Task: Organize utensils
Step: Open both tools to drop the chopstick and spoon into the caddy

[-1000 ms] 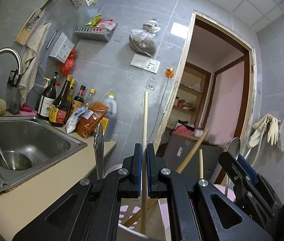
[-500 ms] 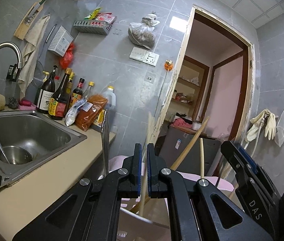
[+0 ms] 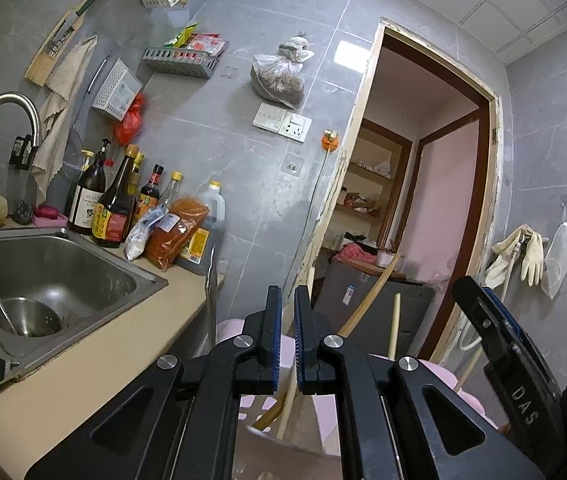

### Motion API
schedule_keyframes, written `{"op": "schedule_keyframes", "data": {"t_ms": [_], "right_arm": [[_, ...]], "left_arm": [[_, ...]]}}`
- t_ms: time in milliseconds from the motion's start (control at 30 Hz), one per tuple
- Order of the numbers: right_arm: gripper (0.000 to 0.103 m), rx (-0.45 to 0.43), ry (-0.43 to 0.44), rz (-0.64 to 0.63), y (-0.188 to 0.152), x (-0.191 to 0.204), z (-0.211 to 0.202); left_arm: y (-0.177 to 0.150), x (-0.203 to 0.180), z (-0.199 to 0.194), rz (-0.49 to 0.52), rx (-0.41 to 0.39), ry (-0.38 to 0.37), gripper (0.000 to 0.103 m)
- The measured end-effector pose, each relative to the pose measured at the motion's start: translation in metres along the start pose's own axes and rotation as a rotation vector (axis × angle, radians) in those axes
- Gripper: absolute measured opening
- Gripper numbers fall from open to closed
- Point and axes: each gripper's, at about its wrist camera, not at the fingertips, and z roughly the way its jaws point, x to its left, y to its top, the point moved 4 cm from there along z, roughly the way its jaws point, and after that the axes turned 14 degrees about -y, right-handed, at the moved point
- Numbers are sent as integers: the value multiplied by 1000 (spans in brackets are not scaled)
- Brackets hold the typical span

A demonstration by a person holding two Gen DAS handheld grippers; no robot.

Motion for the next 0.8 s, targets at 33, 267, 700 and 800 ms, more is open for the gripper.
{"op": "schedule_keyframes", "data": {"t_ms": [33,267,700,800], "right_arm": [[47,6,-2,9,4,-2,1],[68,49,-42,20,26,-31,-1],[103,154,-149,-25,41,-113,-26],[103,206,-163,-22,36,-130,-30]], "left_arm": [[3,-2,-1,4,-4,4,14],[18,-23,-7,19,-27,-45,48],[4,-86,6,43,129,-169,100],[-8,-100,10,68,185,-177,100]]}}
